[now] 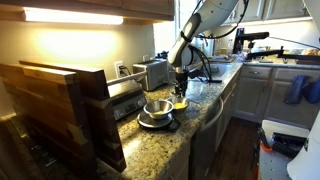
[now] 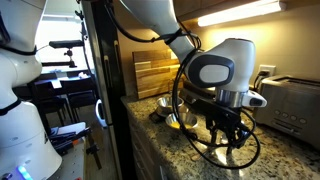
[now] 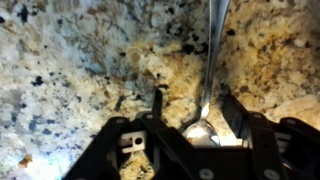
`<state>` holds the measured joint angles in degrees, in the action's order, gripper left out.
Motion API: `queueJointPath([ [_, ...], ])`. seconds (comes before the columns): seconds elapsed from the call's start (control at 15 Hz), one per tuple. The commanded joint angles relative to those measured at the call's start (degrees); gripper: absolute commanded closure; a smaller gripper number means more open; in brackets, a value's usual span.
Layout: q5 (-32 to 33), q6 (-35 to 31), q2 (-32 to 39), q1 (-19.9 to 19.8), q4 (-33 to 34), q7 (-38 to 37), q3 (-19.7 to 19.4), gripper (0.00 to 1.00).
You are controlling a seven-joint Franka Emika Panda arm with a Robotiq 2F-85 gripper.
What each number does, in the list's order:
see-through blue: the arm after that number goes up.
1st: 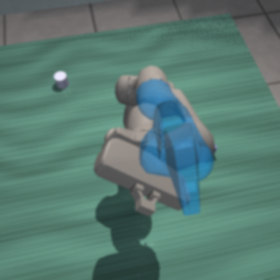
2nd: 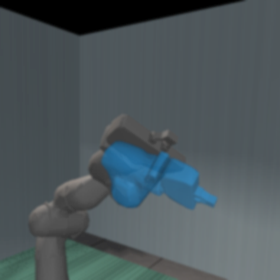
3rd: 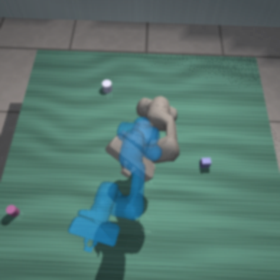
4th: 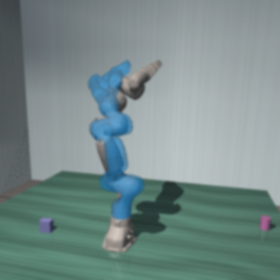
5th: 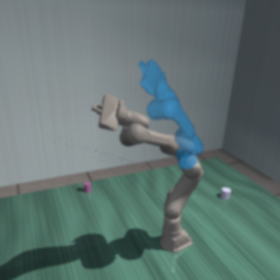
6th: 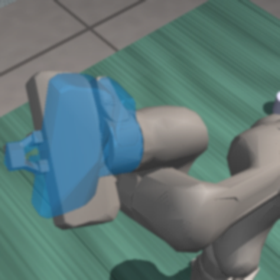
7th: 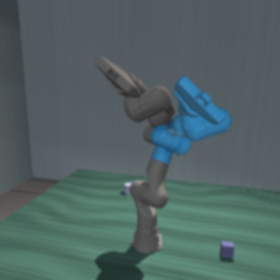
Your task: Use the spoon on the counter to scoop some of the contents in the bowl on the left into the bowl on the right
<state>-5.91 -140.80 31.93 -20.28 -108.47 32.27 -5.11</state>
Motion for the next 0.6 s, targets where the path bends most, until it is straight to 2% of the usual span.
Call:
queueJointPath([
  [0.0, 0.2, 2.4, -0.6, -0.8, 0.3, -1.2, 1.0, 0.66],
  [0.27, 0.1, 3.2, -0.9, -0.7, 0.2, -0.9, 1.4, 0.93],
  [0.53, 0.0, 4.0, -1.0, -0.7, 0.3, -0.9, 1.4, 0.98],
])
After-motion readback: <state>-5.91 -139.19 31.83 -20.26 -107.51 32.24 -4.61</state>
